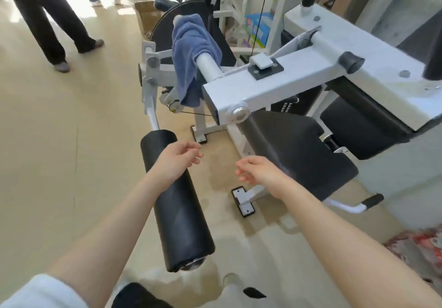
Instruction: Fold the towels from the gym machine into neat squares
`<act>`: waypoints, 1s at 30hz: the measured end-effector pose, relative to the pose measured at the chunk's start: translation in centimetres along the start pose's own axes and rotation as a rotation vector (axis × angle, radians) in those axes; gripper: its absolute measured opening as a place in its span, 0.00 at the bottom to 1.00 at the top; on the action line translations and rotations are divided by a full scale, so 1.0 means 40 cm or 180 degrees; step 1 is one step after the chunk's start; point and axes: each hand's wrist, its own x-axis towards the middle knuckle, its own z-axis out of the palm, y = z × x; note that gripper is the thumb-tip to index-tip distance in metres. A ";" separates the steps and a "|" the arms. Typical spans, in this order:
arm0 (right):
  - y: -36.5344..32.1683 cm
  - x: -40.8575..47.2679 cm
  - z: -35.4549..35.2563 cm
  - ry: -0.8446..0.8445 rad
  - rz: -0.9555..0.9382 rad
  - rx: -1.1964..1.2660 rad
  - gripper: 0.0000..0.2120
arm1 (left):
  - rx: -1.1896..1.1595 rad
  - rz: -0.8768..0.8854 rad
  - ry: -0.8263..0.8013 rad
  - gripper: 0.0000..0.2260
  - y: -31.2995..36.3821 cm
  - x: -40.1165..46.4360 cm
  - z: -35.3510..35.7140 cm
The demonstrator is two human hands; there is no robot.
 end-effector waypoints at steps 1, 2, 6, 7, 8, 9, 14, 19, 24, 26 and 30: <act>-0.009 0.013 0.023 0.0135 0.0048 0.0118 0.09 | 0.0038 0.0009 -0.0124 0.08 -0.010 0.027 -0.027; -0.018 0.027 0.048 0.0310 0.0087 0.0263 0.09 | 0.0078 0.0032 -0.0253 0.08 -0.021 0.053 -0.057; -0.072 0.070 0.188 0.1070 0.0344 0.0908 0.09 | 0.0236 0.0066 -0.0746 0.08 -0.058 0.155 -0.211; -0.093 0.077 0.229 0.1182 0.0424 0.1110 0.09 | 0.0263 0.0061 -0.0819 0.08 -0.063 0.178 -0.249; -0.116 0.085 0.269 0.1260 0.0480 0.1320 0.10 | 0.0286 0.0071 -0.0870 0.09 -0.065 0.197 -0.282; -0.143 0.093 0.304 0.1333 0.0502 0.1506 0.10 | 0.0307 0.0111 -0.0905 0.09 -0.066 0.213 -0.312; -0.297 0.165 0.409 0.1929 0.0411 0.1739 0.14 | 0.0291 0.0383 -0.1213 0.09 -0.054 0.279 -0.421; -0.410 0.242 0.411 0.2369 0.0270 0.1565 0.13 | 0.0629 0.0355 -0.1577 0.09 -0.025 0.381 -0.501; -0.493 0.336 0.359 0.2527 0.0077 0.2141 0.18 | 0.0398 0.0864 -0.1744 0.10 0.046 0.489 -0.539; -0.537 0.367 0.339 0.2486 -0.0053 0.2742 0.19 | 0.0345 0.0923 -0.1701 0.10 0.073 0.536 -0.545; -0.592 0.412 0.319 0.2823 -0.0086 0.2551 0.21 | 0.0381 0.1034 -0.1784 0.09 0.123 0.617 -0.548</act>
